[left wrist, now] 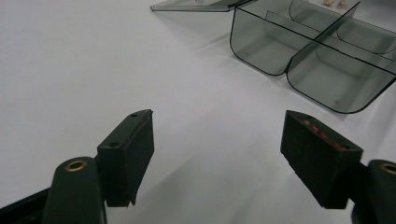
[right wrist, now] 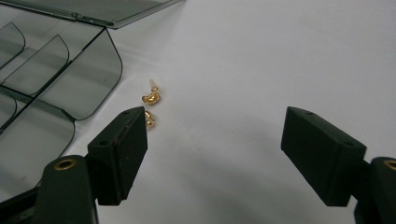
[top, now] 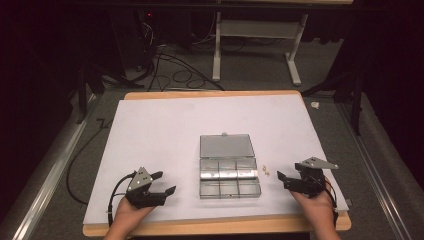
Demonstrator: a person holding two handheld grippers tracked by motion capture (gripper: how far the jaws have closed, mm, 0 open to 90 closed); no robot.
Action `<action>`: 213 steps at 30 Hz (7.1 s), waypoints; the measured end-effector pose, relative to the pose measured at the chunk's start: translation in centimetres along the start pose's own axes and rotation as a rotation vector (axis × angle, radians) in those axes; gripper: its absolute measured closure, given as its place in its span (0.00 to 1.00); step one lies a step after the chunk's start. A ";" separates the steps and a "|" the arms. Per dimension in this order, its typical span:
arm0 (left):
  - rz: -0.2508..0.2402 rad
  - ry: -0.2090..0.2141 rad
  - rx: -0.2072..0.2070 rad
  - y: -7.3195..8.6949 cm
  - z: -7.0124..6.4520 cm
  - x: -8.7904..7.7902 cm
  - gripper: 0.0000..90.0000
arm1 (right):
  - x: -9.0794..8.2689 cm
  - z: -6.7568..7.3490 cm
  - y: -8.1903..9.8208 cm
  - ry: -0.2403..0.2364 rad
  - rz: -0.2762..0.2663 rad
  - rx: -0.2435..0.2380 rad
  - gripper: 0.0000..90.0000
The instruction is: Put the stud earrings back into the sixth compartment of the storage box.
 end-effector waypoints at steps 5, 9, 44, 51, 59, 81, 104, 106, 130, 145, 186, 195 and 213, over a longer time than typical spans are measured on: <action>0.003 -0.002 0.004 0.0 0.0 0.0 0.29 | -0.2 0.0 0.0 0.002 0.011 -0.010 0.26; 0.007 -0.006 0.005 0.0 0.0 0.0 0.29 | -0.5 0.0 0.0 -0.007 0.016 -0.012 0.28; -0.020 -0.005 0.010 0.1 -0.1 -0.2 0.27 | -1.5 -0.6 -0.2 -0.050 0.159 -0.019 0.35; 0.003 -0.001 0.019 0.0 -0.2 0.0 0.27 | -1.3 0.4 0.1 -0.050 0.218 -0.076 0.33; 0.001 -0.007 0.025 0.0 -0.3 0.0 0.27 | -1.1 0.9 -0.4 -0.064 0.233 -0.097 0.34; 0.004 -0.002 0.032 0.0 -0.4 0.0 0.27 | -0.8 1.2 -1.7 -0.072 0.369 -0.120 0.42; 0.016 0.023 0.037 0.0 -0.3 0.1 0.28 | 1.4 1.9 -3.6 -0.090 0.544 -0.141 0.42; 0.015 0.023 0.037 0.0 -0.3 0.1 0.28 | 1.7 2.2 -3.7 -0.092 0.567 -0.158 0.44; 0.016 0.027 0.036 -0.1 -0.3 0.1 0.28 | 5.3 4.0 -7.1 -0.124 0.706 -0.245 0.76; 0.013 0.029 0.033 0.0 -0.2 0.0 0.28 | 6.7 4.8 -7.5 -0.087 0.755 -0.292 0.85; 0.012 0.023 0.032 0.0 -0.3 0.1 0.28 | 3.1 3.5 -7.5 -0.155 0.705 -0.205 0.89; 0.014 0.021 0.037 0.0 -0.3 0.1 0.28 | 2.4 3.6 -7.5 -0.162 0.707 -0.211 0.89; 0.011 0.020 0.035 0.0 -0.3 0.1 0.28 | 1.0 5.2 -9.2 -0.178 0.708 -0.242 0.89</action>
Point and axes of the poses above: each handheld gripper's, and its own axes: x roughly forward along the jaws, y roughly out of its underside, z roughly to its left, the point moved 1 cm from there along x, roughly forward along the jaws, and after that the axes turned 2 degrees about x, right-handed, at the moved point
